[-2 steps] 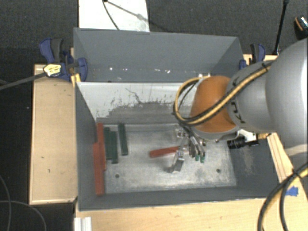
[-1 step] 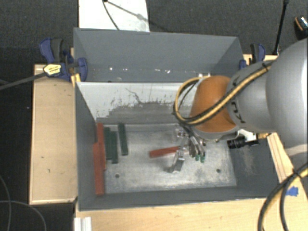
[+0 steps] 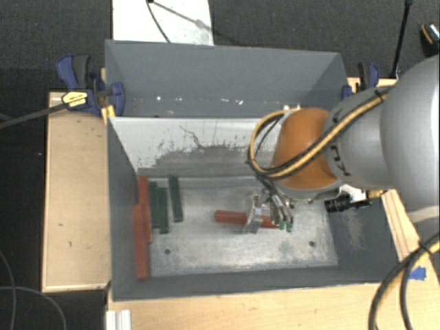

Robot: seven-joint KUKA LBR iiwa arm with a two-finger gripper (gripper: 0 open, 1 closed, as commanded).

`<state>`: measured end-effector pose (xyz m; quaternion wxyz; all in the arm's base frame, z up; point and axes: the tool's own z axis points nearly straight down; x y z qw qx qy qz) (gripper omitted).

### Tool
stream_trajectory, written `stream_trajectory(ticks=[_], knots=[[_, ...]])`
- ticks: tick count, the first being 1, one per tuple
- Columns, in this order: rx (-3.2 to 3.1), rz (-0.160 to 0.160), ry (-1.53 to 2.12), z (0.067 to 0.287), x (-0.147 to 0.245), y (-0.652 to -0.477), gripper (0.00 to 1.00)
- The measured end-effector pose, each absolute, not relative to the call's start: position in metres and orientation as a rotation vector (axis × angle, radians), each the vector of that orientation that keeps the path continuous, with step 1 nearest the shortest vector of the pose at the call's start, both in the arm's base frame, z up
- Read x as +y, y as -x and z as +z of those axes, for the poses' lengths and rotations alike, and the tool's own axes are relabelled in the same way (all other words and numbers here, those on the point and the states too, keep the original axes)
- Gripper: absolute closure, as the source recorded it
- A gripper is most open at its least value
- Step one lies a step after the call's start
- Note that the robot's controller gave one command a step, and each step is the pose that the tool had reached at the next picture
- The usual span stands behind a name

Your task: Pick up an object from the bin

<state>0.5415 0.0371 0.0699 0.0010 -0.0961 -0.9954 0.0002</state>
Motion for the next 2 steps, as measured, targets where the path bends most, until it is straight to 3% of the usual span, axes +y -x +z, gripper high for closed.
stream_trajectory(ticks=[1, 2], knots=[[-3.131, 0.0, 0.299, 0.075, 0.037, -0.542, 1.0], [-3.138, -0.003, 0.292, 0.184, 0.037, -0.545, 1.0]])
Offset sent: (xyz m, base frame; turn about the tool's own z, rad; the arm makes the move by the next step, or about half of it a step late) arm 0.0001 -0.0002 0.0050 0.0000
